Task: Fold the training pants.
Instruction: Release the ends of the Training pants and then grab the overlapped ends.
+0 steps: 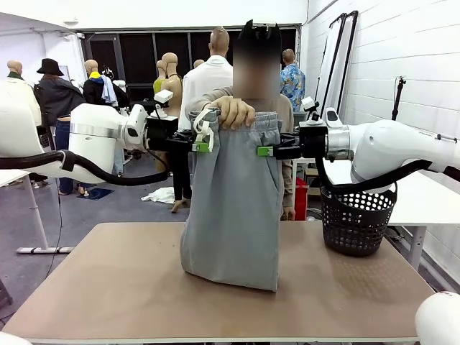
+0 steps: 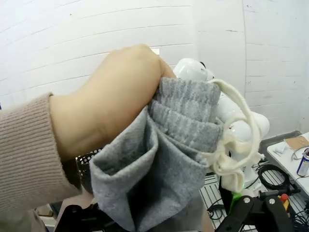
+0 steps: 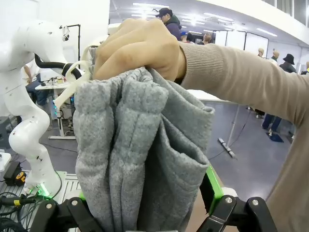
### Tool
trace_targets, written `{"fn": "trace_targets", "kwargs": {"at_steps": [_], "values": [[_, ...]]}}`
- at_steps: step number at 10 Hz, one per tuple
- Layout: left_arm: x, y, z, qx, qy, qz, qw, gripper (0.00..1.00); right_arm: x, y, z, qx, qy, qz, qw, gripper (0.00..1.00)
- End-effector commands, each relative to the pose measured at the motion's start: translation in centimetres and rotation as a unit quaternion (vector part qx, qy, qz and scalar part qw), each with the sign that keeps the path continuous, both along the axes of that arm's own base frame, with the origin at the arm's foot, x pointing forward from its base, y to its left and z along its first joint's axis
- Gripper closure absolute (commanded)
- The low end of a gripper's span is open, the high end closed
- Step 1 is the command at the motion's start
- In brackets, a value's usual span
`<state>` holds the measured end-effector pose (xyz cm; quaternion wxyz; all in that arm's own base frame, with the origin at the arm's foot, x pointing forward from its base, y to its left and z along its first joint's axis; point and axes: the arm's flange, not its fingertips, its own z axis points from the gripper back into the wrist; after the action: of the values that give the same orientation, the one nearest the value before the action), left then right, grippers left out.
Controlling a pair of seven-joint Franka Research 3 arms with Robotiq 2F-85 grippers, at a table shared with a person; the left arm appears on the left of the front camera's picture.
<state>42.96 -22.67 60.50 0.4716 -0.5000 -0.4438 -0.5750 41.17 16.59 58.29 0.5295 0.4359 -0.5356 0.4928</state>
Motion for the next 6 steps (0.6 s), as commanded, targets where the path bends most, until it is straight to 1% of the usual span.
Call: {"fn": "trace_targets", "kwargs": {"at_steps": [1,6], "values": [[-0.1,-0.5,-0.3,0.019,-0.003,0.019,1.000,0.00,0.4,0.6,0.3,-0.016,-0.010,0.003,1.000,0.00],[1.3,-2.1,-1.7,0.020,-0.003,0.033,0.999,0.00,0.9,1.3,0.3,-0.019,-0.007,0.010,1.000,0.00]]}}
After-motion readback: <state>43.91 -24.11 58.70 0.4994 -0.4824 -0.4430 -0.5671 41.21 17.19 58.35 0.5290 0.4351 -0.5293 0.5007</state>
